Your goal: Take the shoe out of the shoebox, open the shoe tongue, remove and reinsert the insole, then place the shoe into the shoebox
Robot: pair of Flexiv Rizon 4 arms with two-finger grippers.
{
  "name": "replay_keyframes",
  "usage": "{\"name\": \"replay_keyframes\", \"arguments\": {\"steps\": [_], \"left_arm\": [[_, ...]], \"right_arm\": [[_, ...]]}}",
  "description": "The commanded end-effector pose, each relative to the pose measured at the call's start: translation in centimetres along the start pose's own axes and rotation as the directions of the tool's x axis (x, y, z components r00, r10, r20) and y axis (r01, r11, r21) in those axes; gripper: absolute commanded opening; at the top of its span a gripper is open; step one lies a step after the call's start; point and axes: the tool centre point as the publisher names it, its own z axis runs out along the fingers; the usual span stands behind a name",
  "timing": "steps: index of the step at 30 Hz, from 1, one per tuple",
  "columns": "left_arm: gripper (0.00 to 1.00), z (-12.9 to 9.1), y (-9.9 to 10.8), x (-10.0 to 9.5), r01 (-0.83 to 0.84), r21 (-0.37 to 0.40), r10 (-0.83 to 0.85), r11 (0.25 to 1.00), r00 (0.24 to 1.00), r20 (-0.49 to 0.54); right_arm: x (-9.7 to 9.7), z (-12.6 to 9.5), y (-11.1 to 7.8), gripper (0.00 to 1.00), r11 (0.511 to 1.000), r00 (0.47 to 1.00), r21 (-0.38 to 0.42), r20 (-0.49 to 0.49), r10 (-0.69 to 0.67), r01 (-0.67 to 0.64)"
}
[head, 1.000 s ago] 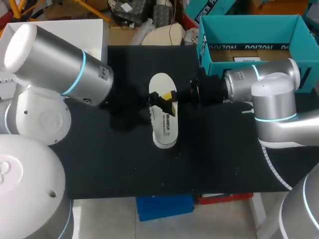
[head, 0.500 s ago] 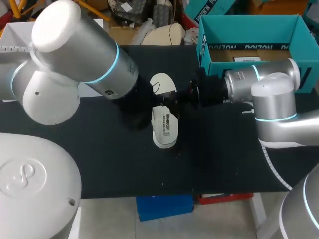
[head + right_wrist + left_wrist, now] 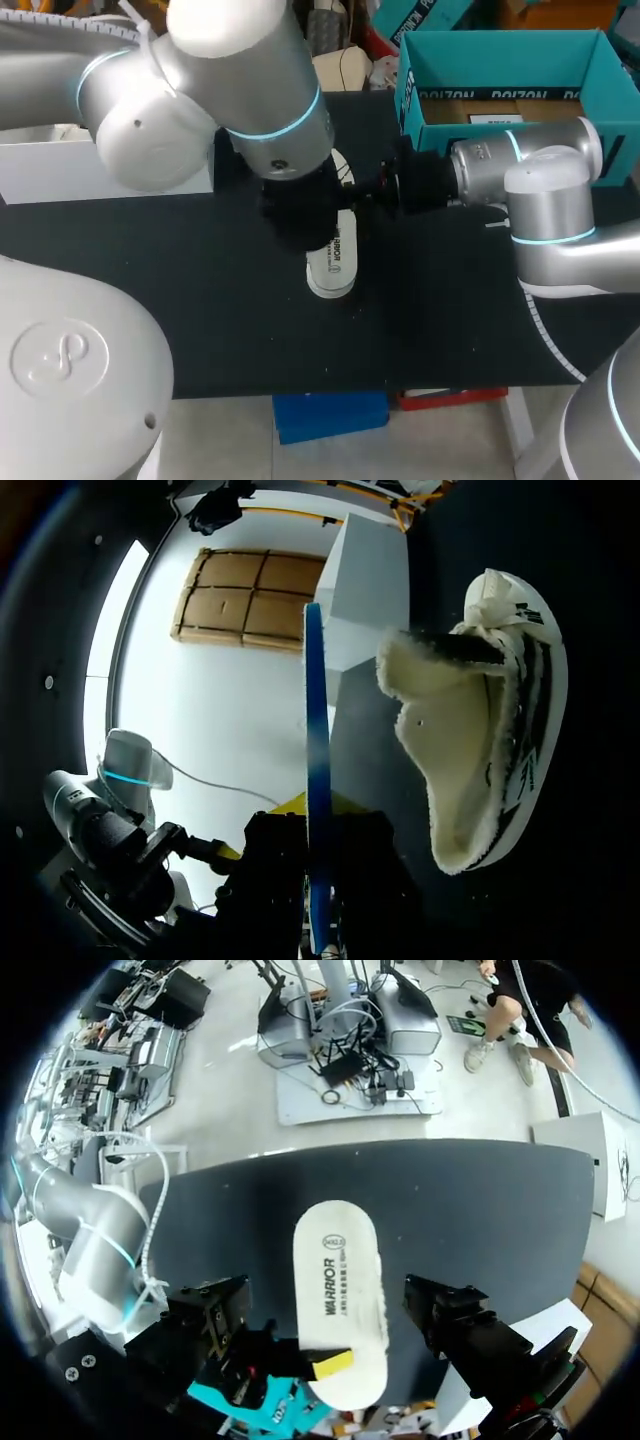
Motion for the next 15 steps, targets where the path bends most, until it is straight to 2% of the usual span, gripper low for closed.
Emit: {"name": "replay_keyframes", "arguments": {"steps": [1, 15], "left_arm": [[1.0, 0.6, 0.8, -0.9, -0.001, 0.001, 0.002, 1.0, 0.969, -0.247], [1.0, -0.2, 5.6, -0.4, 0.012, -0.026, -0.018, 1.0, 0.966, -0.257]], "right_arm": [[0.1, 0.1, 0.0, 0.0, 1.0, 1.0, -0.001, 0.004, 0.001, -0.001], [0.1, 0.1, 0.0, 0.0, 1.0, 1.0, -0.001, 0.004, 0.001, -0.001]]}}
